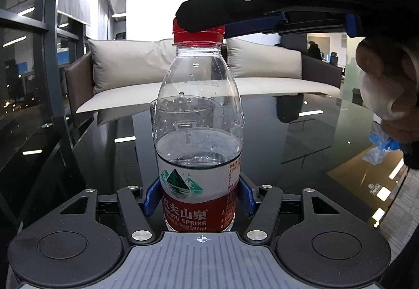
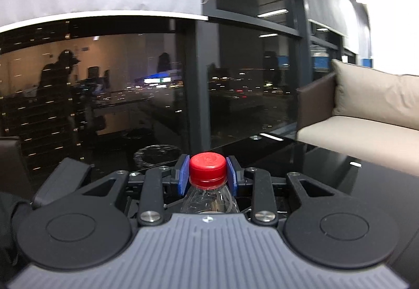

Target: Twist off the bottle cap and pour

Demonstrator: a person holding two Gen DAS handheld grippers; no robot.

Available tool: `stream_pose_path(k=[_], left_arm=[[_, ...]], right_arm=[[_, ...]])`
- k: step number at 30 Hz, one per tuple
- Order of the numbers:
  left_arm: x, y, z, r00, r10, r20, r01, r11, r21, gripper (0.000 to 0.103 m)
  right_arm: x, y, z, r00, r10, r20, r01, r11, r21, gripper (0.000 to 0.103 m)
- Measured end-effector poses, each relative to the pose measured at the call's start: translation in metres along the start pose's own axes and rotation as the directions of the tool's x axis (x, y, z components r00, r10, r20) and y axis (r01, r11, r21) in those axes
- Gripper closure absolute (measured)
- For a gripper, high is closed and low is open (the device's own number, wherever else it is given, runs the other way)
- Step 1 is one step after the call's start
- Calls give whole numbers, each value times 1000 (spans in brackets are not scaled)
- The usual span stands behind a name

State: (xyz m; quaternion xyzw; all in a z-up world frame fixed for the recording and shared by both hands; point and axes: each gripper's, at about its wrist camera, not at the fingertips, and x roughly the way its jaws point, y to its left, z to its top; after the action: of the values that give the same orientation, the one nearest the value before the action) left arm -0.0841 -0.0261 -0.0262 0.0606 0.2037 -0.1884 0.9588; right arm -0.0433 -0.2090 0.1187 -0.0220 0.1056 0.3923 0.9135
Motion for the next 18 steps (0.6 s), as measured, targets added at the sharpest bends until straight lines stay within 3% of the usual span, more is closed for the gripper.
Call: stream_pose_path(k=[18], left_arm=[[-5, -2, 1, 1000, 16, -6, -17, 1000, -12, 46]], right_arm=[[7, 15, -1, 998, -63, -18, 64, 997, 43, 70]])
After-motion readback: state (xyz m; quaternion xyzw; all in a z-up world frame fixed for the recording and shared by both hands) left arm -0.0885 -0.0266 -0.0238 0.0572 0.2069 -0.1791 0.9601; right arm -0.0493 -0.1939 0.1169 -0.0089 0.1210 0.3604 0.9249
